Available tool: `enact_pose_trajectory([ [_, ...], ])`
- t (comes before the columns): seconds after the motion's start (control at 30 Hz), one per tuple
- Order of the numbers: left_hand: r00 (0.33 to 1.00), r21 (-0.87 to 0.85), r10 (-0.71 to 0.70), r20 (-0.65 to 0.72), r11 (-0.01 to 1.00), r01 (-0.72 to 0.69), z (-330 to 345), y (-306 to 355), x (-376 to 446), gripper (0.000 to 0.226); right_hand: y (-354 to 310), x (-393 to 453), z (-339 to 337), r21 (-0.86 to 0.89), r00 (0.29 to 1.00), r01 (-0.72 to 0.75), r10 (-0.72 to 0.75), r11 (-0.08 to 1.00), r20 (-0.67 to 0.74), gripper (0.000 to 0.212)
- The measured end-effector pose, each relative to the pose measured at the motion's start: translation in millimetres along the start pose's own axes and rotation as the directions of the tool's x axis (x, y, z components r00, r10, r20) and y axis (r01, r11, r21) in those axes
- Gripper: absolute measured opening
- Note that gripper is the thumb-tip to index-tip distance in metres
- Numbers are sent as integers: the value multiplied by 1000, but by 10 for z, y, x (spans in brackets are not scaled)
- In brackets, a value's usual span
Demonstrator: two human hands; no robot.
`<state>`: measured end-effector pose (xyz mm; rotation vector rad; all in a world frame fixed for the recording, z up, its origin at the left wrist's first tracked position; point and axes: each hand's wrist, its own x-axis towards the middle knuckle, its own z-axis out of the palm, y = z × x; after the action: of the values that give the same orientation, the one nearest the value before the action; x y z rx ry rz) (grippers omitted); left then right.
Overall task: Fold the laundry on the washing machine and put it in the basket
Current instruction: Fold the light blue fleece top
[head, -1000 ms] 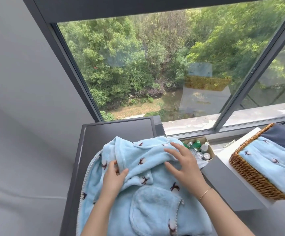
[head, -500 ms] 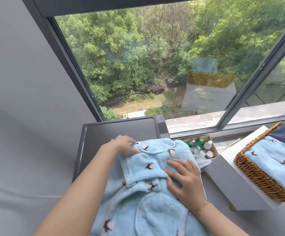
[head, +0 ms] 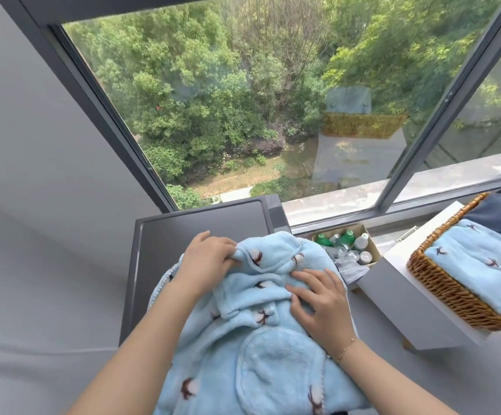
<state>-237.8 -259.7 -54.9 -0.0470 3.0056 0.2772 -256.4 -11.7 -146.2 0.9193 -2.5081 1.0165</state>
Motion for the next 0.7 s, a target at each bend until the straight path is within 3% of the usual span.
enact_pose_trajectory([
  [0.1, 997, 21, 77, -4, 997, -77, -447, 251, -43, 29, -21, -22, -50, 38, 1000, 1, -1, 999, -3, 18],
  [0.2, 980, -342, 17, 201, 938, 54, -728, 468, -68, 36, -63, -28, -152, 123, 1000, -29, 28, 992, 11, 15],
  [0.27, 928, -649, 16, 372, 719, 248, -824, 448, -70, 38, -119, 7, -287, 229, 999, -53, 53, 972, 4, 14],
  [0.33, 861, -764, 39, 507, 484, 428, -780, 191, -50, 42, -198, 109, -406, 270, 999, -36, 44, 962, -23, 14],
  [0.37, 823, -728, 26, 568, 483, 488, -711, 16, -53, 40, -248, 188, -446, 265, 999, -30, 39, 964, -29, 17],
  [0.43, 747, -496, -97, 658, 690, 527, -483, -314, -95, 24, -293, 387, -447, 254, 999, -30, 34, 967, -13, 22],
  [0.47, 726, -367, -177, 665, 769, 524, -326, -417, -141, 17, -287, 498, -430, 250, 999, -33, 28, 968, 24, 25],
  [0.53, 736, -287, -330, 590, 767, 574, -32, -555, -223, 21, -225, 714, -327, 238, 976, -92, 40, 967, 215, 29],
  [0.63, 824, -476, -451, 343, 673, 567, 100, -466, -344, 34, -123, 974, -184, 200, 792, -331, 156, 922, 590, 28],
  [0.7, 848, -568, -445, 288, 634, 525, 95, -358, -395, 39, -89, 1097, -88, 157, 674, -417, 188, 895, 715, 29],
])
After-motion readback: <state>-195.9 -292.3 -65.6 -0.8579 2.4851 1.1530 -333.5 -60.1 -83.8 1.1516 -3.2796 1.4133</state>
